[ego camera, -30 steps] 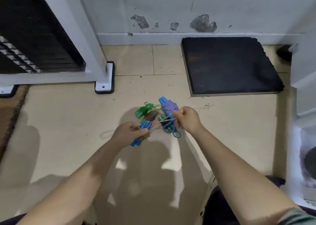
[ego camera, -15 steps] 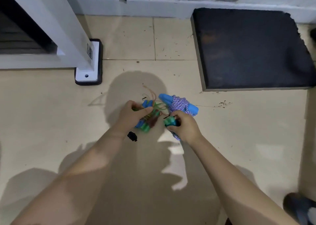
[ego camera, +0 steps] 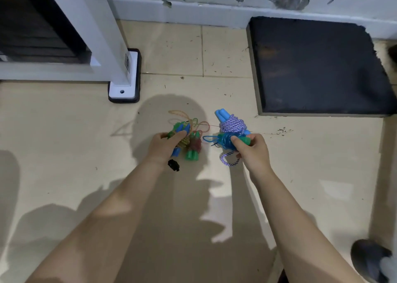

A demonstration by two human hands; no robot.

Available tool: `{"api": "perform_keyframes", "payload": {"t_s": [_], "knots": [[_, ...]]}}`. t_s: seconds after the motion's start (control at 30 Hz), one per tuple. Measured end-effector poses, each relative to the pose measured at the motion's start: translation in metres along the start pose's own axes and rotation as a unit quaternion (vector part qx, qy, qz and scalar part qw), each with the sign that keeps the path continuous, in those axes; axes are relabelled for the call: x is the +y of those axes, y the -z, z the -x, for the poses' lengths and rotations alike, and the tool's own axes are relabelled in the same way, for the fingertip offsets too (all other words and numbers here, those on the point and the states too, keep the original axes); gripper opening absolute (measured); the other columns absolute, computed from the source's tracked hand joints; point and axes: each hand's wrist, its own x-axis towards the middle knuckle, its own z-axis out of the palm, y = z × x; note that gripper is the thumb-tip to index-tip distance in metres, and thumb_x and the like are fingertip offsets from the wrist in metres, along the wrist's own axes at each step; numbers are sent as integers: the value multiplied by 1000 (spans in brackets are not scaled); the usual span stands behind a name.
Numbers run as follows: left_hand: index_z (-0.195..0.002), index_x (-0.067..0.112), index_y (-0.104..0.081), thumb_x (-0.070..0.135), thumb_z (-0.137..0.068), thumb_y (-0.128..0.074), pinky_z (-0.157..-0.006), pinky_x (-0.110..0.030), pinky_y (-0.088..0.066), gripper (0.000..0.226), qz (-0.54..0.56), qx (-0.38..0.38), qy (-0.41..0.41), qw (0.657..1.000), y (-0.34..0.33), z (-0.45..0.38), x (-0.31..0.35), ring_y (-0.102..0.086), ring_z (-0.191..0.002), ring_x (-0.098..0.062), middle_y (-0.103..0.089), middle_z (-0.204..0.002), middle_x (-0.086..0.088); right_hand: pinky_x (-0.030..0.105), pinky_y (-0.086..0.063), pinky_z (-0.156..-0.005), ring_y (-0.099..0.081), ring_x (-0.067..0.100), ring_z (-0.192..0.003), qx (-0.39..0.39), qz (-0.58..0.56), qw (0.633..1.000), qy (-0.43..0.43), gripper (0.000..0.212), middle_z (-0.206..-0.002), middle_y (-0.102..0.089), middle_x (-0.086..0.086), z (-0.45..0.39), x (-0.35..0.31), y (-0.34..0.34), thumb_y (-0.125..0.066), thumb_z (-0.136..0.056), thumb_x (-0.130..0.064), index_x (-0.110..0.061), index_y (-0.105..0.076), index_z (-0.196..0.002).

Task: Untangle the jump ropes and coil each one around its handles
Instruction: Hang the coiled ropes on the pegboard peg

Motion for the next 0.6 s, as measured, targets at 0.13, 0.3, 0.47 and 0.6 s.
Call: {"api": "perform_keyframes", "payload": {"t_s": [0.13,0.3,0.47,0.6], "knots": [[-87,6,-73,45,-70,-80,-67,-29,-49,43,103,-90,-7,991,3,45,20,-65,-73,-22,-72,-83,-9,37,-55,-84,-68,20,-77,-92,-191,974,-84,43,-111,-69,17,34,-23,2,-69,-90,-19,1,-53,-123],[-128,0,-53,50,-62,-89,-86,-45,-56,90,162,-154,-63,973,17,130,71,-69,-93,-31,-69,-111,-21,31,-58,-80,-67,22,-82,-279,-317,905,-56,23,-103,-70,16,110,-100,13,-51,-97,-7,2,-62,-115],[-119,6,-52,26,-70,-83,-76,-36,-59,61,154,-194,-165,955,55,239,142,-70,-83,-22,-70,-103,-15,34,-57,-79,-67,27,-80,-328,-261,906,57,28,-99,-69,17,203,-185,54,-48,-96,-1,-1,-58,-121],[-102,22,-63,31,-68,-81,-72,-26,-56,40,61,-236,-249,937,87,353,189,-70,-81,-13,-69,-99,-3,32,-53,-70,-63,26,-74,-346,-182,907,157,29,-100,-63,18,295,-248,102,-47,-97,-4,-1,-54,-126]]}}
